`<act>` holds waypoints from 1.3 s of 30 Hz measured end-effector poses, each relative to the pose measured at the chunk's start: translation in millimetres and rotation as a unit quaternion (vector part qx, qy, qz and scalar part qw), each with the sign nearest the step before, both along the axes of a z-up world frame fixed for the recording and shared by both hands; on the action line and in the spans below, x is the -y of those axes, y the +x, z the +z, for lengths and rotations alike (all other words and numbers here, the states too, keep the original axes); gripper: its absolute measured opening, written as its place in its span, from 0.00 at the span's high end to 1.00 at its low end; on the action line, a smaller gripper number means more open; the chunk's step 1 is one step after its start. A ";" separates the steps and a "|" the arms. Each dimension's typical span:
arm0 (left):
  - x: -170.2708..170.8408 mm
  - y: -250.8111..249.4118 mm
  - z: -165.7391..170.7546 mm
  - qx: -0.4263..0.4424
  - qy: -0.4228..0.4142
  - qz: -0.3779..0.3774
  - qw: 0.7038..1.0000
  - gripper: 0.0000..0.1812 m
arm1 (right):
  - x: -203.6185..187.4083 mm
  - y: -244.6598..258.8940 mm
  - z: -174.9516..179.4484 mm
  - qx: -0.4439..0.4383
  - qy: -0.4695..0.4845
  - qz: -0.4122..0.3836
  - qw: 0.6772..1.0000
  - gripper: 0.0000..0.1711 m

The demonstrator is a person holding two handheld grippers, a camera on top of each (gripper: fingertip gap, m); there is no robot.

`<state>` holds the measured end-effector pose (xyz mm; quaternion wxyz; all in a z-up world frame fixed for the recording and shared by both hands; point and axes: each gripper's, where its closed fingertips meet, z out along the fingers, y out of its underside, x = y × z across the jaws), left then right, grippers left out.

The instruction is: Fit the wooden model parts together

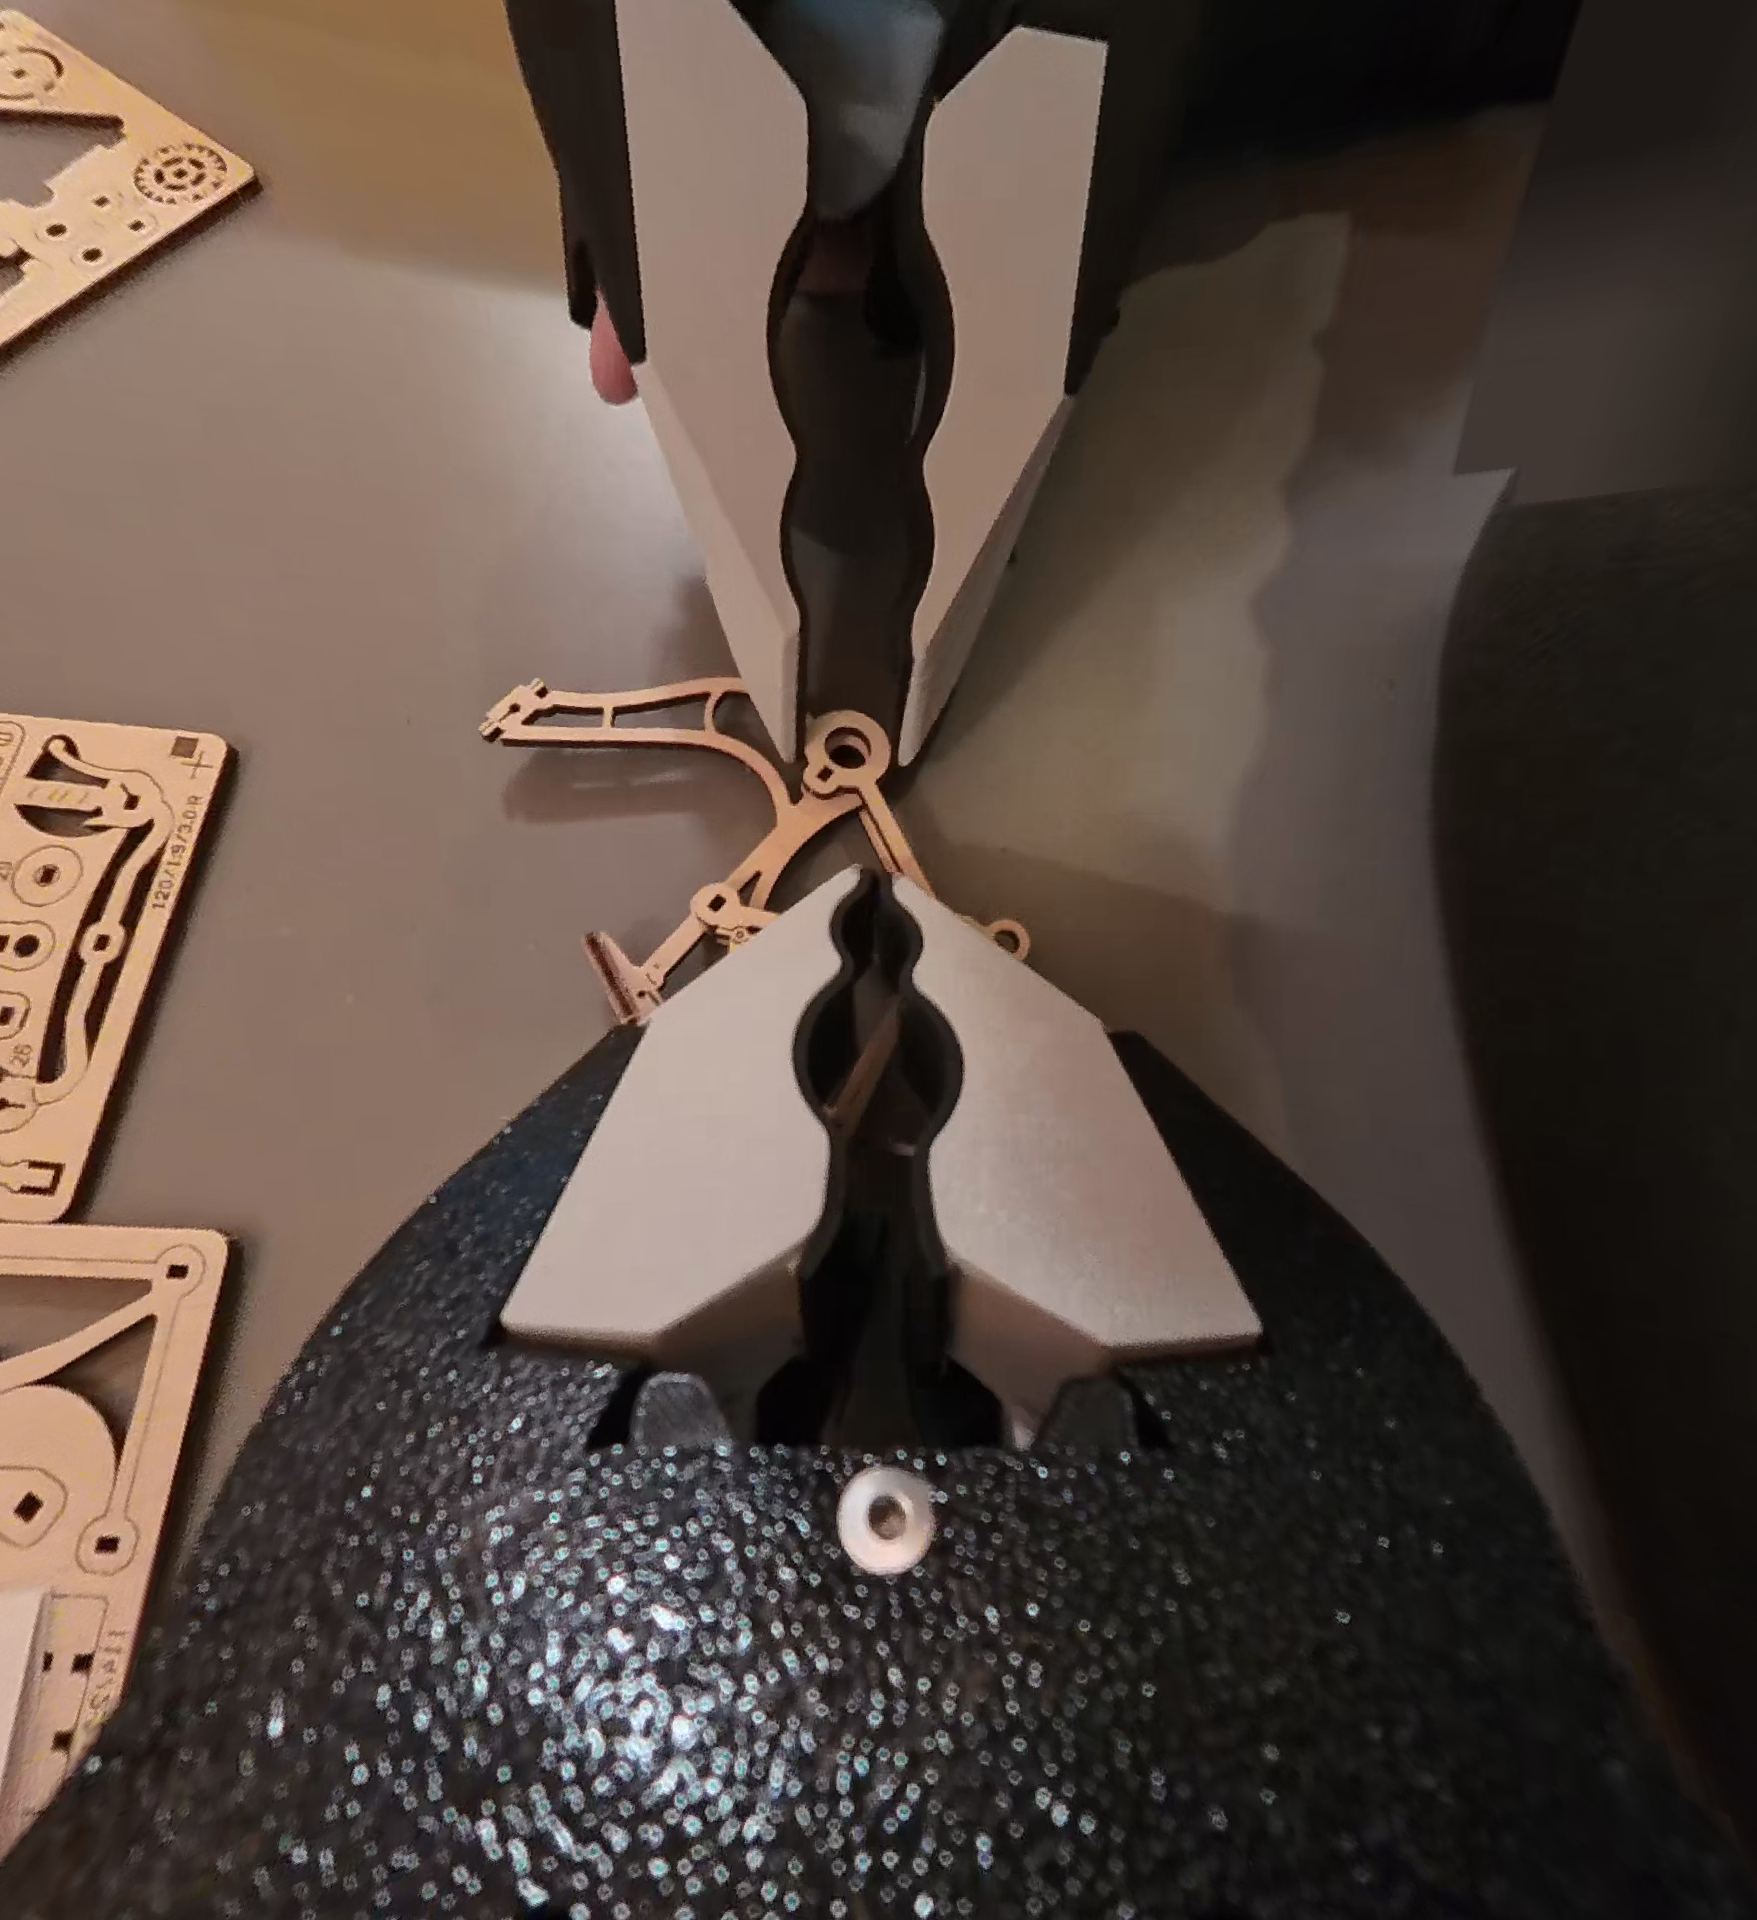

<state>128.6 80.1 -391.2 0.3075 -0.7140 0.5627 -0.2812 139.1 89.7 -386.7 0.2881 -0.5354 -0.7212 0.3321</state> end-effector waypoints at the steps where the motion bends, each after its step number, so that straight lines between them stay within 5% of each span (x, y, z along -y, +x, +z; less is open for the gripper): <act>1: -0.1 0.0 0.1 0.000 -0.004 0.002 1.000 1.00 | 0.0 0.1 0.1 -0.001 -0.005 -0.001 1.000 0.91; 9: 0.2 0.8 1.1 0.012 -0.032 0.007 0.999 1.00 | -3.6 -2.5 19.7 -0.059 -0.053 -0.023 0.997 0.93; 17: -0.2 0.9 1.7 0.019 -0.041 0.010 0.999 1.00 | -5.1 -5.1 5.4 -0.023 0.004 -0.033 0.999 0.99; 39: -2.9 0.4 2.7 0.026 -0.047 0.021 0.998 1.00 | -5.4 -5.8 5.4 0.000 -0.035 -0.069 0.997 0.94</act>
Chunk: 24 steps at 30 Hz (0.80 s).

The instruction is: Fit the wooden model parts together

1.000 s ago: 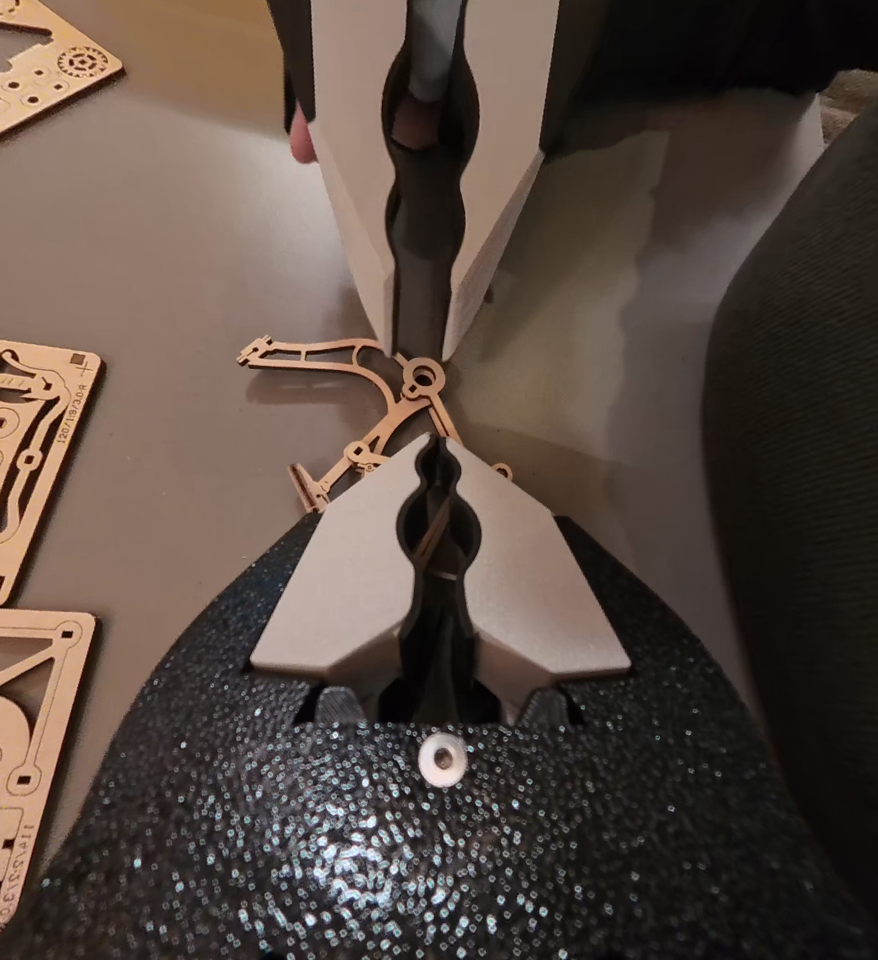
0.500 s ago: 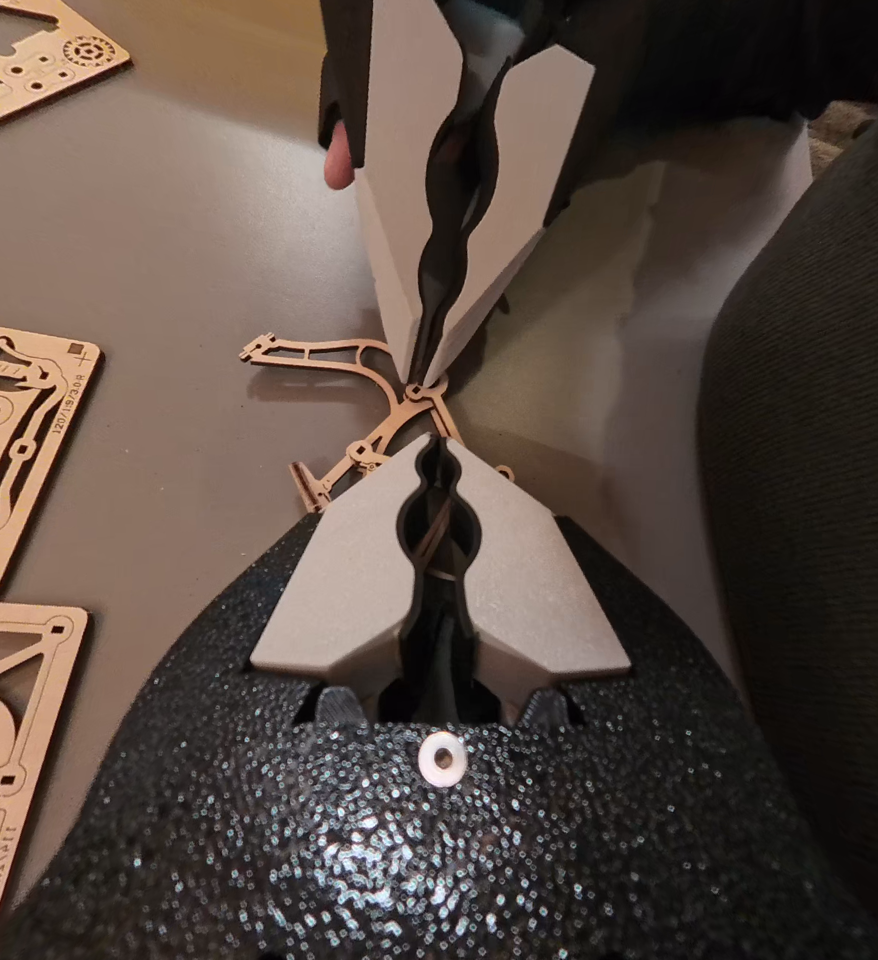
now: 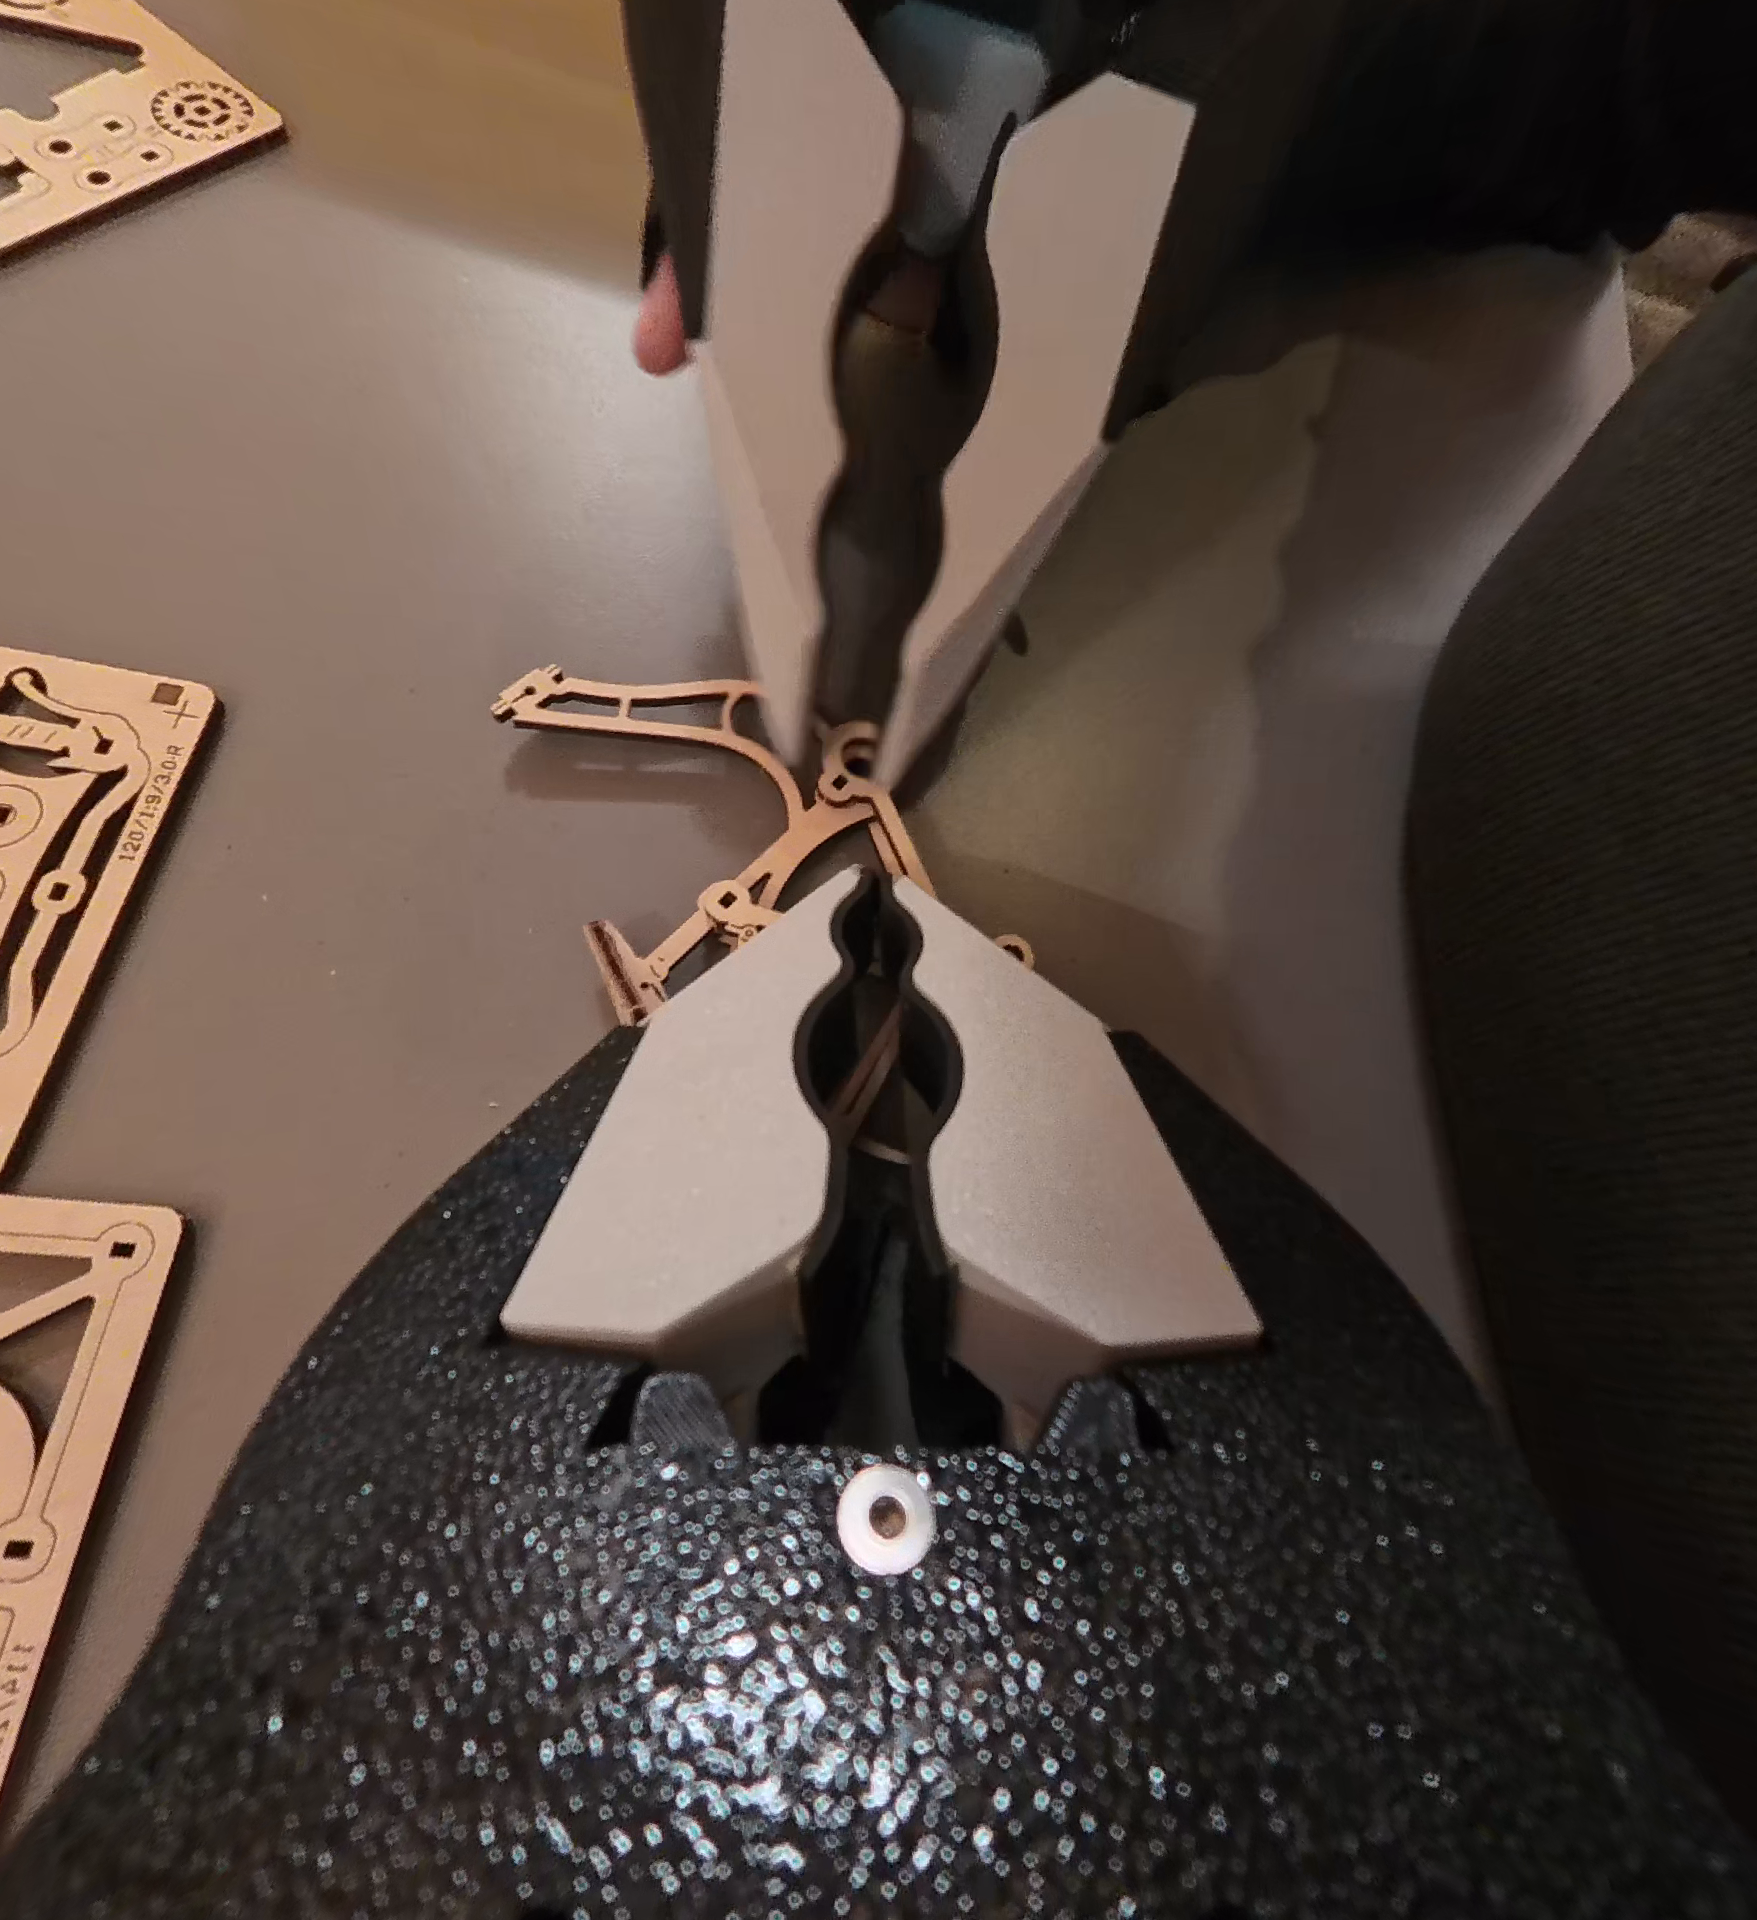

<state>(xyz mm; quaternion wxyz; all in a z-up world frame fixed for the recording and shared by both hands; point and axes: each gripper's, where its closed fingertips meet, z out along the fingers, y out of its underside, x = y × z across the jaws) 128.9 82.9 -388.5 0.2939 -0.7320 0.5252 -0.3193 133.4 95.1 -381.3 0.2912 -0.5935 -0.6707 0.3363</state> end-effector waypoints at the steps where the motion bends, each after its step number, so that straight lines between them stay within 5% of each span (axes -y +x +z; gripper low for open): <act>1: -0.1 0.0 0.2 0.002 -0.002 0.001 1.000 1.00 | 1.1 -0.5 0.2 -0.004 -0.020 0.000 1.000 0.88; 24: 2.5 -2.1 2.7 0.019 -0.034 -0.002 0.999 1.00 | 1.3 -1.6 -2.9 -0.001 -0.016 0.017 1.000 0.91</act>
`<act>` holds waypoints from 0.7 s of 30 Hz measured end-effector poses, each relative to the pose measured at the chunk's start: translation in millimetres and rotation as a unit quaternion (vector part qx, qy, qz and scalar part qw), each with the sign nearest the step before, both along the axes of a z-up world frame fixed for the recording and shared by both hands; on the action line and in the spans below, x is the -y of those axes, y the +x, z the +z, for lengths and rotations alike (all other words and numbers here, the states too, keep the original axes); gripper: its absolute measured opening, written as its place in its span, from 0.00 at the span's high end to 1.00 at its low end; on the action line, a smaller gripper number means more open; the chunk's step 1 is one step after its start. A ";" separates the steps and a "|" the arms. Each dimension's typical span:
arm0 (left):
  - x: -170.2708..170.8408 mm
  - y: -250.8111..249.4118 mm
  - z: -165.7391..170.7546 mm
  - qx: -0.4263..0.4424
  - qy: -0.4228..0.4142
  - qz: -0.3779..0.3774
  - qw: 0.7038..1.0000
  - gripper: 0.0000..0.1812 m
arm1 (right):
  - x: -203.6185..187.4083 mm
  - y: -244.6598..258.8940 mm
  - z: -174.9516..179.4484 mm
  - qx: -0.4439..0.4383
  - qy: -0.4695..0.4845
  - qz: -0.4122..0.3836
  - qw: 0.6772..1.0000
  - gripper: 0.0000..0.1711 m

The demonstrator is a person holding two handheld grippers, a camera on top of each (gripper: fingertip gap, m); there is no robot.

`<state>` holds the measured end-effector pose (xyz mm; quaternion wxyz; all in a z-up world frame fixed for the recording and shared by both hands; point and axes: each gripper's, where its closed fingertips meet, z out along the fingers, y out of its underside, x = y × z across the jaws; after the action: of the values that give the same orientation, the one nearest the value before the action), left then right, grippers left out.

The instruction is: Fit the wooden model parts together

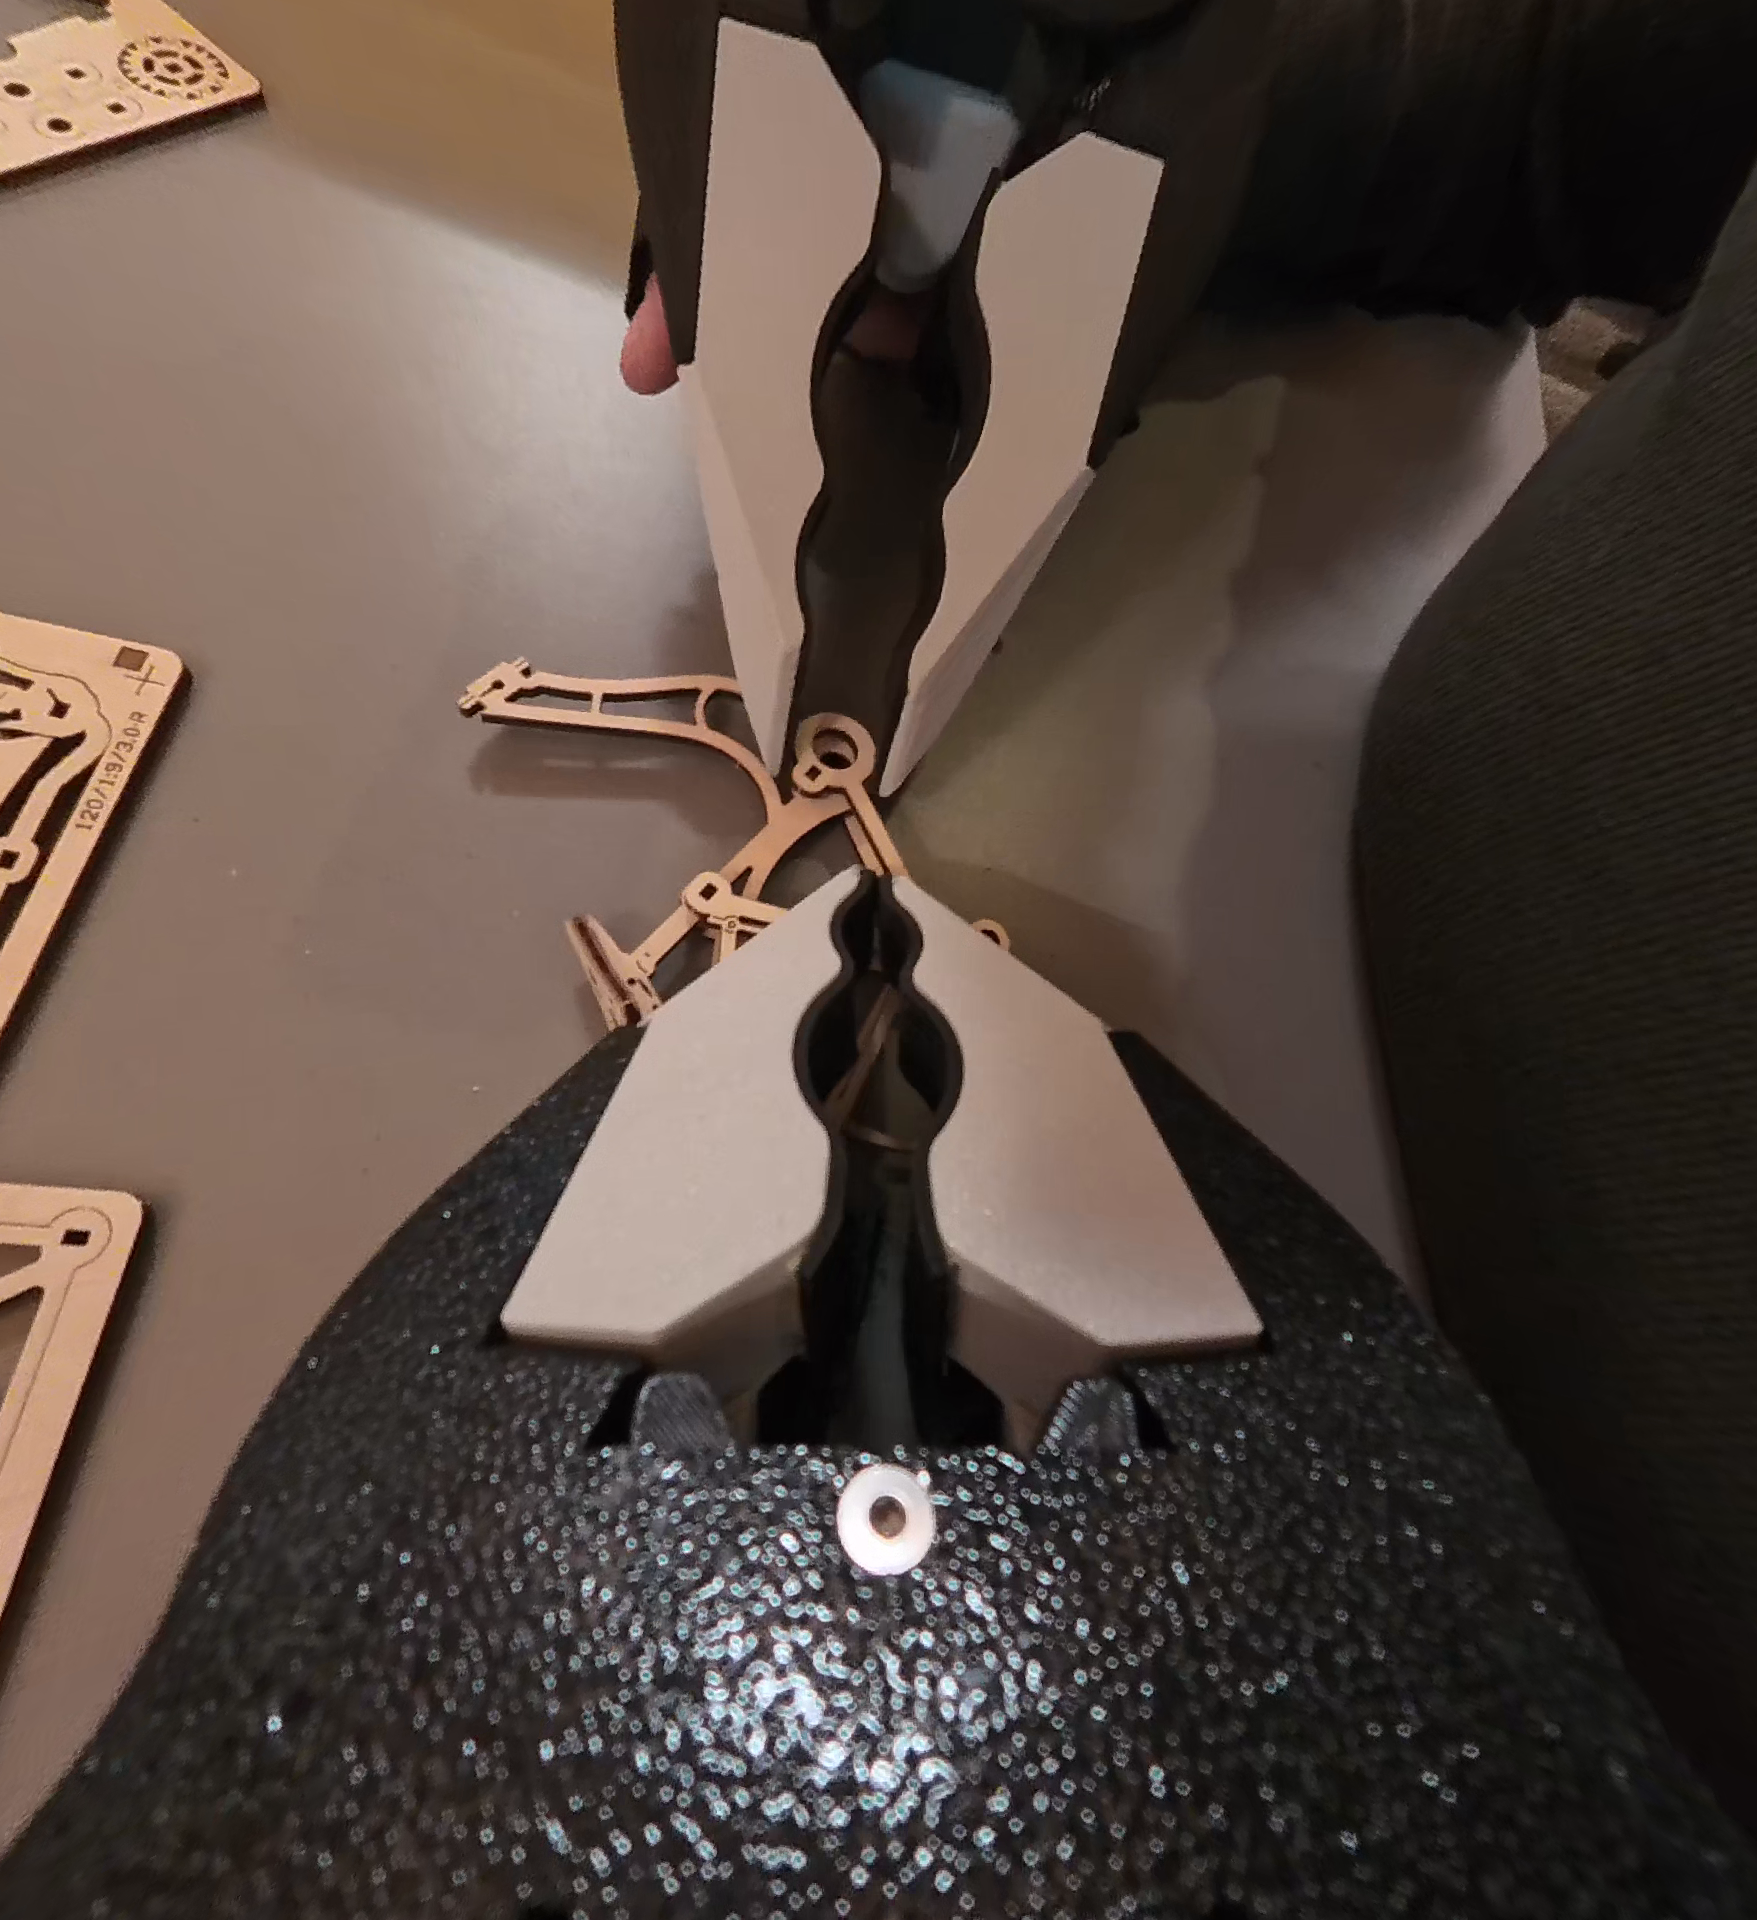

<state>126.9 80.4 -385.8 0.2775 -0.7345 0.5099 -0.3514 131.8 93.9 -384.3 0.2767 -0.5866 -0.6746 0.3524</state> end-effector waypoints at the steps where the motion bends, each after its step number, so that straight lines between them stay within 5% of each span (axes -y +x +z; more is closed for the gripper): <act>1: 0.1 -0.2 -0.1 -0.001 0.001 0.000 1.000 1.00 | 0.1 -0.2 -0.2 0.000 0.001 0.001 1.000 0.91; 21: 0.2 0.7 -1.1 -0.004 -0.002 0.002 1.000 1.00 | 0.6 -0.4 -0.3 0.003 -0.006 0.002 1.000 0.91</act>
<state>127.5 80.3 -386.9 0.2749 -0.7374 0.5087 -0.3492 131.3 93.3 -384.6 0.2705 -0.5877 -0.6744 0.3558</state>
